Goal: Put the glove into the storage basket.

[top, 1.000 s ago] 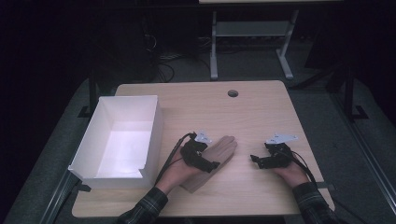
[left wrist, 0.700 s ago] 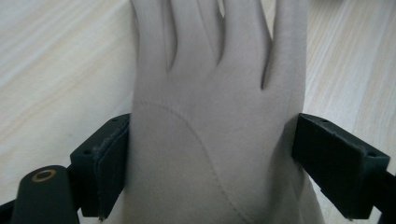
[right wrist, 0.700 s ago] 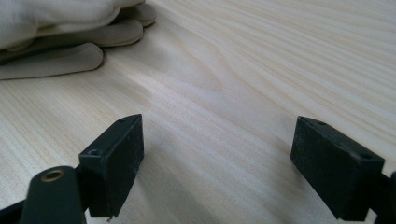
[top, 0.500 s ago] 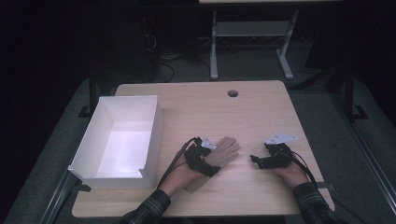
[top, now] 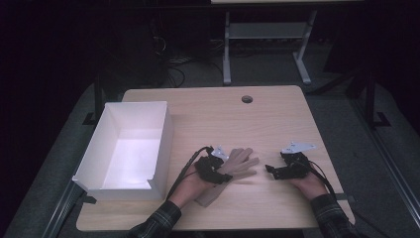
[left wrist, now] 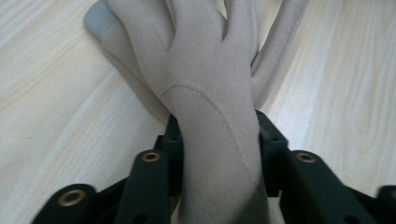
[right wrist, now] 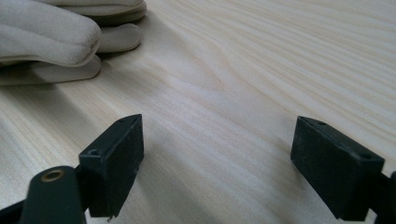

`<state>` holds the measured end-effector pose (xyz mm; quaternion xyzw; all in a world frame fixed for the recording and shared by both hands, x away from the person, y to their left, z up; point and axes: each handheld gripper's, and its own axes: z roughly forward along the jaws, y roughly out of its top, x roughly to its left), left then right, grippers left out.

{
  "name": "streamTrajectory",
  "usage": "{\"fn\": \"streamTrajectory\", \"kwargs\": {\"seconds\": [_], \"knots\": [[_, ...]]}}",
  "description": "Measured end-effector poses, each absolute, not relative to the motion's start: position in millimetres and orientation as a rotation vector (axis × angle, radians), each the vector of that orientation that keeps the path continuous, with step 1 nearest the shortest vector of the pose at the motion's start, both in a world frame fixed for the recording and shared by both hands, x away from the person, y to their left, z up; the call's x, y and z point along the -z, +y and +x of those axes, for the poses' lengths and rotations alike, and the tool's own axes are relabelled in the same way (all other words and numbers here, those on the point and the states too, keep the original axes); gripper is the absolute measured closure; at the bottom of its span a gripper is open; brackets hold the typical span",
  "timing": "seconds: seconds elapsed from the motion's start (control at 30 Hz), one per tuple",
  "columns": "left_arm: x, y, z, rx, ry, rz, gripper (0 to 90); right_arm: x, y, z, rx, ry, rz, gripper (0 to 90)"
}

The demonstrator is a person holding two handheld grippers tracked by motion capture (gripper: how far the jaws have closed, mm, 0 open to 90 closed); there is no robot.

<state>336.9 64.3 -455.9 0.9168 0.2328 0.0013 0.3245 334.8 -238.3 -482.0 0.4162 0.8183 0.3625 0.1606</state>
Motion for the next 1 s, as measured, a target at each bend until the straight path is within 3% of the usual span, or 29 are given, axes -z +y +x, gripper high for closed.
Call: {"fn": "streamTrajectory", "kwargs": {"seconds": [0.4,1.0], "knots": [[438,71,339,0.088,0.681,2.332,68.1,482,-238,334,-1.036,2.336,1.194,16.7],[356,84,356,0.052,0.697,2.258,68.0,482,-237,334,-1.042,2.333,1.199,16.7]]}}
